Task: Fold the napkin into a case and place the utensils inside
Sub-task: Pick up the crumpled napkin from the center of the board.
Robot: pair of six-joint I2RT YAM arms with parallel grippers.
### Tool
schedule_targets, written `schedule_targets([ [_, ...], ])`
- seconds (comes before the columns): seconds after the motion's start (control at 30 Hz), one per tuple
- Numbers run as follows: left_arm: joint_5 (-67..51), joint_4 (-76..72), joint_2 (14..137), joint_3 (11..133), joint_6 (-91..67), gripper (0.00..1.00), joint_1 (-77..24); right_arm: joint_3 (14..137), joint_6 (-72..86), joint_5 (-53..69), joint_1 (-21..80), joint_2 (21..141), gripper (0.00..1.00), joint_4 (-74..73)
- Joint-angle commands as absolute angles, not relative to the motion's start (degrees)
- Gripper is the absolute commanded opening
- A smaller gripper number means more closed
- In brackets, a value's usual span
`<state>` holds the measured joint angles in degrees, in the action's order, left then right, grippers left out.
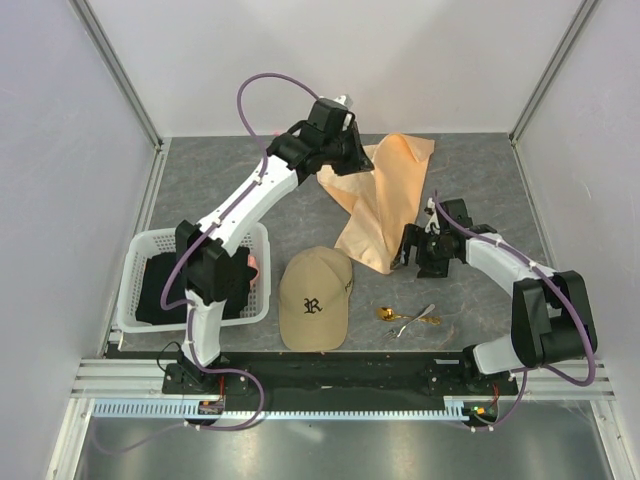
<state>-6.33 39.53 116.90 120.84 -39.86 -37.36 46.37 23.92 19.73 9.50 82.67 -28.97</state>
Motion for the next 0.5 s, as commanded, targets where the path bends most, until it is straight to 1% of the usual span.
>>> schedule_targets([
  [0.0, -14.49, 32.35, 116.63, 123.66, -49.74, 0.02, -38.32, 45.09, 27.15, 23.2, 12.04, 82.18, 0.91, -19.35],
  [0.07, -16.16, 31.03, 117.07, 126.11, -51.5, 0.02, -38.58, 45.17, 29.25, 23.21, 12.65, 83.57, 0.89, -14.95],
  [0.13, -16.7, 30.59, 117.68, 127.87, -52.64, 0.02, -38.85, 45.96, 30.75, 21.8, 12.83, 84.98, 0.84, -11.71],
  [0.2, -17.66, 30.24, 118.12, 130.25, -52.91, 0.02, -38.85, 48.07, 32.78, 19.0, 12.83, 87.09, 0.71, -10.55],
  [0.23, -17.75, 30.06, 118.39, 130.95, -52.91, 0.02, -38.85, 48.95, 33.57, 18.03, 12.66, 87.71, 0.6, -10.02],
  [0.27, -17.75, 29.88, 118.39, 132.26, -52.48, 0.02, -38.85, 51.83, 33.57, 17.41, 12.31, 88.85, 0.34, -10.54],
  [0.3, -17.41, 29.88, 118.39, 132.8, -51.6, 0.02, -38.76, 54.29, 32.27, 14.62, 11.87, 89.29, 0.25, -12.81],
  [0.33, -16.88, 30.14, 117.95, 132.98, -49.76, 0.02, -38.59, 57.19, 30.95, 12.5, 10.82, 89.64, 0.2, -20.05],
  [0.37, -15.83, 31.1, 117.51, 132.98, -49.05, 0.02, -37.8, 64.26, 29.2, 10.22, 10.38, 89.82, 0.19, -24.39],
  [0.4, -15.3, 31.55, 117.16, 132.8, -48.35, 0.02, -37.27, 68.08, 24.66, 7.06, 10.02, 89.91, 0.18, -28.52],
  [0.43, -14.86, 32.25, 116.29, 132.63, -46.6, 0.02, -36.66, 72.03, 22.7, 1.98, 10.02, 89.91, 0.16, -36.66],
  [0.47, -13.46, 32.86, 115.67, 131.67, -45.54, 0.02, -35.35, 79.55, 20.33, 0.37, 10.02, 90.52, 0.15, -40.04],
])
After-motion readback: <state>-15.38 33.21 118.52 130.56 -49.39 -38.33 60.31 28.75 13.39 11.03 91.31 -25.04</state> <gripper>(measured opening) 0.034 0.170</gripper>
